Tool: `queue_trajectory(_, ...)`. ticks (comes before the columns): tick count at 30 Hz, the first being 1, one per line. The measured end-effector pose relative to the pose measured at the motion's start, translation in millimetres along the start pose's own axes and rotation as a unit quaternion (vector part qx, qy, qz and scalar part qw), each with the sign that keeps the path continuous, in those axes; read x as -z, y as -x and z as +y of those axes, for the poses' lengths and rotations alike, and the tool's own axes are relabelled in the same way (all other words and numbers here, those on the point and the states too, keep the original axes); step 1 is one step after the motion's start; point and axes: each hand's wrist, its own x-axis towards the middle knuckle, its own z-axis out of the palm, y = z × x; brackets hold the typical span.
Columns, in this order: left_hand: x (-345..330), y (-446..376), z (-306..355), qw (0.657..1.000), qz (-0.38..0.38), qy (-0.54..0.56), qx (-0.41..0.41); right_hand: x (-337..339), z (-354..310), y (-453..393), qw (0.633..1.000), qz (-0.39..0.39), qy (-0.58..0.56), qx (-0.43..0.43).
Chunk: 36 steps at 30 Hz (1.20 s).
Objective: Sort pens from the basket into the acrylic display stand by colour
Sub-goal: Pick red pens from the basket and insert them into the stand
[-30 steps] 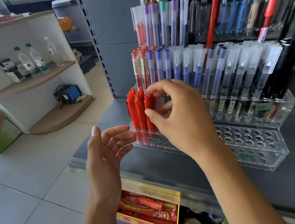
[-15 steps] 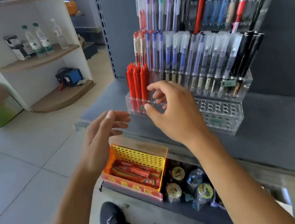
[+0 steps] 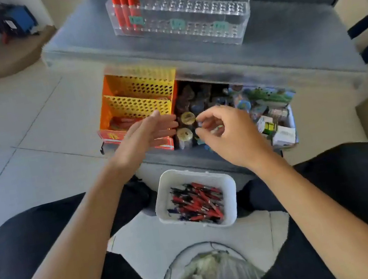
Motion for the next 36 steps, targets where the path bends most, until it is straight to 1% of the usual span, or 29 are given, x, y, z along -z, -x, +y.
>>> queue_trajectory(2,-8,0,-21,0.996,-0.039,0.023,0.071,-9,23,25,0.998,-0.012,-0.007,-0.063)
queue_trajectory(4,-14,6,-43,0.991,-0.077,0.051,0.102,-19,44,46,0.991,-0.038,-0.016,-0.126)
queue_trajectory(7,-24,16,-64,0.977,-0.102,0.096,0.160,-34,67,71,0.978,-0.076,-0.025,-0.191)
queue_trajectory(11,-41,18,-89,0.947,-0.102,0.193,0.234,-55,96,90,0.966,-0.093,-0.023,-0.240)
queue_trajectory(14,-47,13,-107,0.929,-0.089,0.244,0.264,-71,119,93,0.959,-0.107,-0.008,-0.261)
queue_trajectory(19,-53,1,-134,0.906,-0.068,0.285,0.306,-94,154,93,0.932,-0.165,-0.011,-0.323)
queue_trajectory(22,-49,-3,-146,0.896,-0.060,0.295,0.327,-104,171,90,0.920,-0.190,-0.008,-0.343)
queue_trajectory(26,-44,-13,-154,0.886,-0.051,0.307,0.343,-118,191,78,0.909,-0.199,0.004,-0.365)
queue_trajectory(29,-39,-16,-160,0.884,-0.041,0.309,0.349,-134,206,68,0.906,-0.218,0.023,-0.361)
queue_trajectory(34,-34,-13,-174,0.876,-0.028,0.318,0.361,-172,228,56,0.891,-0.268,0.077,-0.358)
queue_trajectory(36,-34,-12,-177,0.875,-0.035,0.318,0.363,-181,234,57,0.879,-0.308,0.101,-0.350)
